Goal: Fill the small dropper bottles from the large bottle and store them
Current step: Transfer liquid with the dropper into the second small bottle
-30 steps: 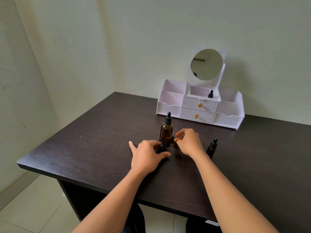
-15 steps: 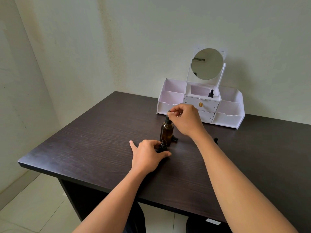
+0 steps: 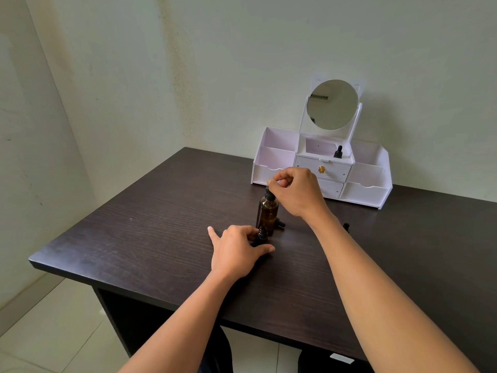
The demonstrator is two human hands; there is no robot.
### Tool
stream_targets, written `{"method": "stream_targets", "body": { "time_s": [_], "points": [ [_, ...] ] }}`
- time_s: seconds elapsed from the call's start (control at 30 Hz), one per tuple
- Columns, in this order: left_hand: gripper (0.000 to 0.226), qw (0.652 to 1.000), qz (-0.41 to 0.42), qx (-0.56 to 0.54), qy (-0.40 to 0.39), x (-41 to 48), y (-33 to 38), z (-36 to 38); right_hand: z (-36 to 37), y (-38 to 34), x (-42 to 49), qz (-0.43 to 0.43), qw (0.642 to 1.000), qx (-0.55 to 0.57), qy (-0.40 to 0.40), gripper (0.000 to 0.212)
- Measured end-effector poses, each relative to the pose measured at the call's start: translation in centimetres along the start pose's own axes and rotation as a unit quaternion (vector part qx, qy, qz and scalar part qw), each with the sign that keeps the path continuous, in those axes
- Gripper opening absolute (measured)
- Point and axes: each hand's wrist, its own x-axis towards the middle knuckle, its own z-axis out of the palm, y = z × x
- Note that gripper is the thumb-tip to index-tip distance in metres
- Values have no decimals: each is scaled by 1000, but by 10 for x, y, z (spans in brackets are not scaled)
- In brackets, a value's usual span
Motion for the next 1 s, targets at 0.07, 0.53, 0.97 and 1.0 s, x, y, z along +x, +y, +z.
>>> {"method": "stream_targets", "body": {
  "time_s": [0.07, 0.53, 0.97, 1.0],
  "points": [
    [43, 1000, 0, 1, -2, 0, 0, 0, 1, 0, 0, 1, 1000, 1, -1, 21],
    [44, 1000, 2, 3, 1, 0, 1, -1, 1, -8, -2, 0, 1000, -16, -16, 9],
    [43, 1000, 2, -2, -1, 2, -3, 3, 0, -9, -6, 7, 1000, -5, -20, 5],
    [43, 1000, 2, -4, -1, 2, -3, 3, 0, -9, -6, 6, 1000, -5, -20, 5]
  ]
}}
